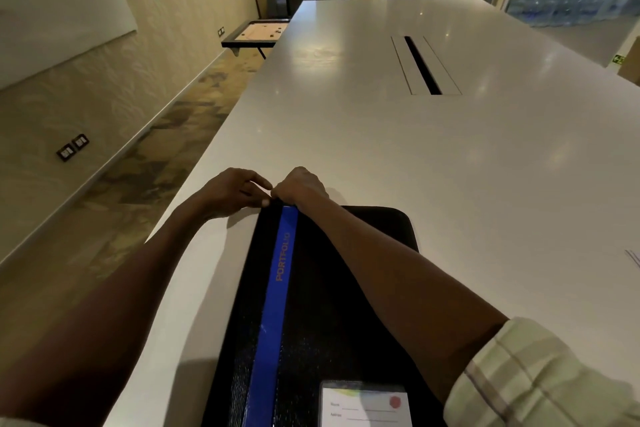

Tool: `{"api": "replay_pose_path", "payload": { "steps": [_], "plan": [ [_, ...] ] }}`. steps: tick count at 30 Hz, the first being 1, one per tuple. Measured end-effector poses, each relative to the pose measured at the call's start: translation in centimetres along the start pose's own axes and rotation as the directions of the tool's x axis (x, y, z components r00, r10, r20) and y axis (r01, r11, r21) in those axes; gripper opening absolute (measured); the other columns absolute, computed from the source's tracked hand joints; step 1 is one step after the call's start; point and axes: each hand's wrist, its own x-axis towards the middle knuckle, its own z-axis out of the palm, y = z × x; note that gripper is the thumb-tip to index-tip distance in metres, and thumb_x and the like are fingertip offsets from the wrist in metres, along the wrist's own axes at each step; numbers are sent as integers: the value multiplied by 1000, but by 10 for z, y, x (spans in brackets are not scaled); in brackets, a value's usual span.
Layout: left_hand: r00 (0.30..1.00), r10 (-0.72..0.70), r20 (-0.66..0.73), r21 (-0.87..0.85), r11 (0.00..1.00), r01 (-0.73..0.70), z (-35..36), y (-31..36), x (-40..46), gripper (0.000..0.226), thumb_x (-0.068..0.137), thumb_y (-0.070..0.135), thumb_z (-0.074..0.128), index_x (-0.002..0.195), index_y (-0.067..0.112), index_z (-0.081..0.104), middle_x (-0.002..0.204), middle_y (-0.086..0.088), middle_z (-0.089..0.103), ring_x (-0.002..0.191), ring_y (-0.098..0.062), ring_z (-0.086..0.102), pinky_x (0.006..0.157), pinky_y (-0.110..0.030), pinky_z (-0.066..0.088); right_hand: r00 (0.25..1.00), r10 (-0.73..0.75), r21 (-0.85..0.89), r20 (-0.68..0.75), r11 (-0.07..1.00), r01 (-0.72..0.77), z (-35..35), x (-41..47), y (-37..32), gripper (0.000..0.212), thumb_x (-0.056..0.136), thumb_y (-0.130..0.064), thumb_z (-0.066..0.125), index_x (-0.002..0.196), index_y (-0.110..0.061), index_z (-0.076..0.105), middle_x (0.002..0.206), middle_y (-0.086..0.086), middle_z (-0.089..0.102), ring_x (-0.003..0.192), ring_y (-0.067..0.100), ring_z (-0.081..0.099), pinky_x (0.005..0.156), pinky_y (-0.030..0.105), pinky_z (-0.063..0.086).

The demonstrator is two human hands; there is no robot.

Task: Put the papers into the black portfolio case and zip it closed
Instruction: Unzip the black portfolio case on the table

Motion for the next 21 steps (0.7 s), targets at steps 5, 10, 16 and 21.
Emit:
{"api": "replay_pose_path", "payload": {
  "steps": [5, 10, 16, 21],
  "plan": [
    [995, -54, 79, 0, 999, 55, 1, -8, 8, 28, 85, 10, 72, 109, 8, 59, 95, -3, 75, 87, -14, 66, 73, -18, 46, 999, -30, -85, 24, 996, 32, -5, 1, -9, 25, 71, -25, 75, 80, -13, 56, 94, 6, 65, 92, 24, 66, 67, 27, 48],
    [987, -61, 149, 50, 997, 54, 1, -11, 13, 22, 89, 11, 67, 101, 10, 49, 98, -12, 72, 85, -20, 57, 84, -36, 43, 999, -50, -116, -7, 992, 49, -3, 2, -12, 20, 74, -19, 74, 84, -12, 58, 96, 6, 65, 91, 25, 63, 62, 27, 41],
    [995, -23, 94, -129, 991, 35, 6, -12, 7, 27, 88, 1, 66, 78, 12, 43, 73, 1, 62, 66, -6, 51, 62, -14, 42, 998, -56, -183, -8, 982, 54, -3, 5, -12, 22, 74, -15, 71, 80, -9, 50, 91, 6, 56, 90, 26, 59, 63, 27, 42],
    [996, -9, 84, -191, 981, 25, 6, -11, 4, 31, 88, 3, 67, 74, 14, 41, 79, -16, 54, 75, -20, 45, 68, -34, 36, 997, 6, -175, 71, 985, 7, -13, 12, -19, 24, 71, -11, 74, 94, -11, 67, 88, 4, 67, 79, 18, 66, 60, 24, 50]
  ]
}}
